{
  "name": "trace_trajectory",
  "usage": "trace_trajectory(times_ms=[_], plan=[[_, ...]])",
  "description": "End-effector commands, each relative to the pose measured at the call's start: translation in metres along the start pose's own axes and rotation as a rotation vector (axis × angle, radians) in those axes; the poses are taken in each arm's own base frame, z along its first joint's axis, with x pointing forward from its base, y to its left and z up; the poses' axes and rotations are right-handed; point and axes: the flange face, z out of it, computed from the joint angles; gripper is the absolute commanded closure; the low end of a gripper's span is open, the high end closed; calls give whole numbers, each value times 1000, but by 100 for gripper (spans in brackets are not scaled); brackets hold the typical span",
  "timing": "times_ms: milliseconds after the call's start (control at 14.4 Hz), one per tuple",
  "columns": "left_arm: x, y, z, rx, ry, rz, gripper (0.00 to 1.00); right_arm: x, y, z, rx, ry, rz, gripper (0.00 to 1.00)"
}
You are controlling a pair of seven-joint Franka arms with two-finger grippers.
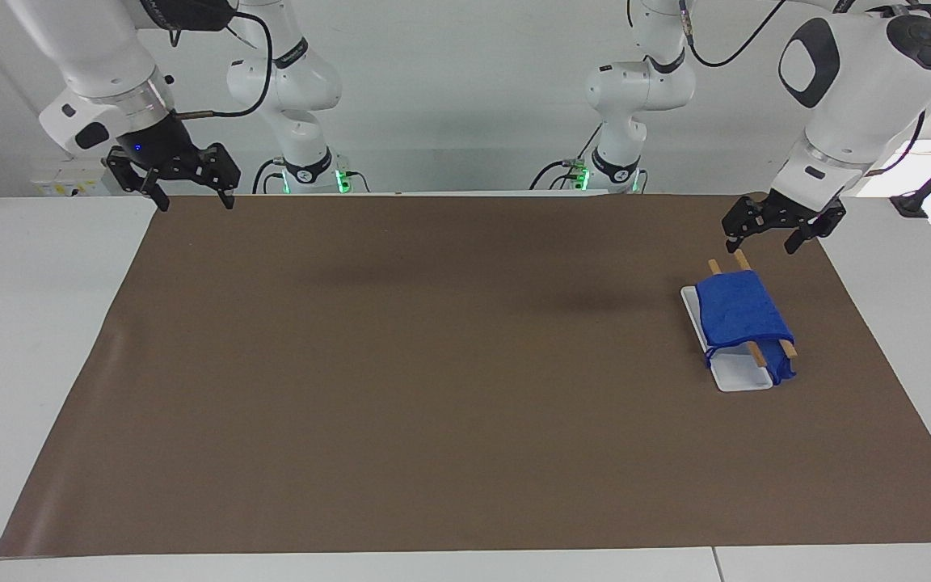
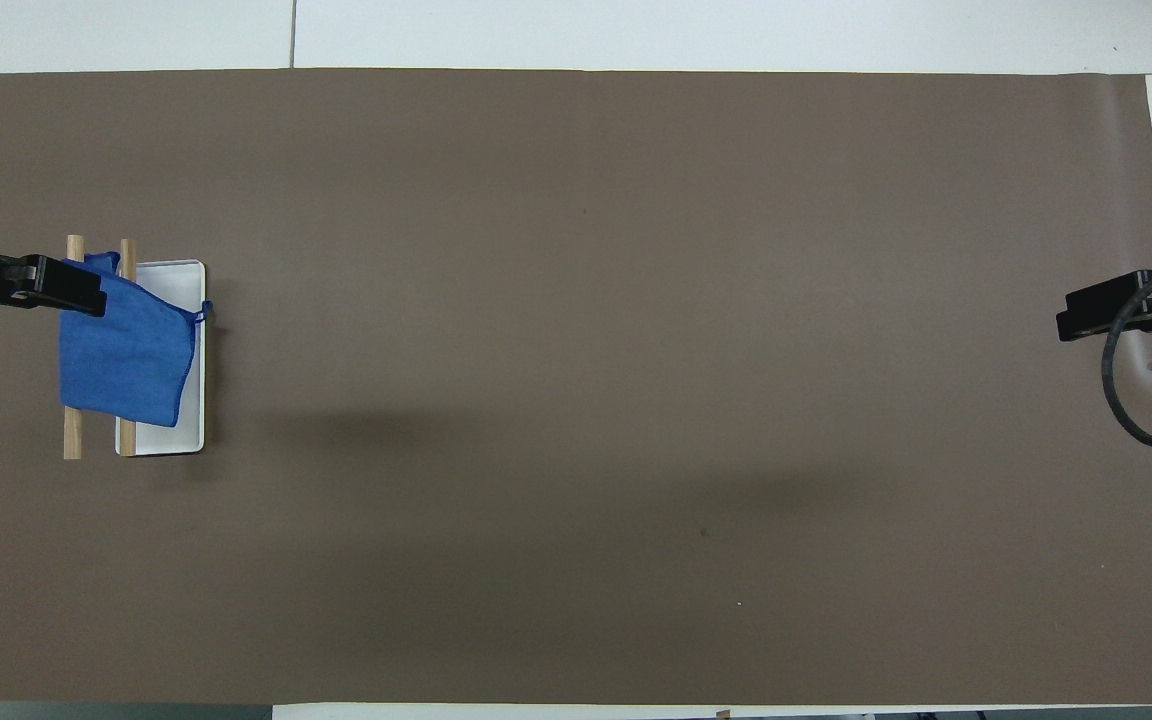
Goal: Right arm passes towel to left arm to hang
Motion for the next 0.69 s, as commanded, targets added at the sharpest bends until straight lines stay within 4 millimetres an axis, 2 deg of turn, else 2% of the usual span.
trace_trajectory(times_ms=[0,623], plan=[[-5,-2,-2,20,10,6,0,-7,4,0,17,2,-19,0],[-5,-3,-2,20,10,5,0,-8,4,0,17,-7,-19,0]])
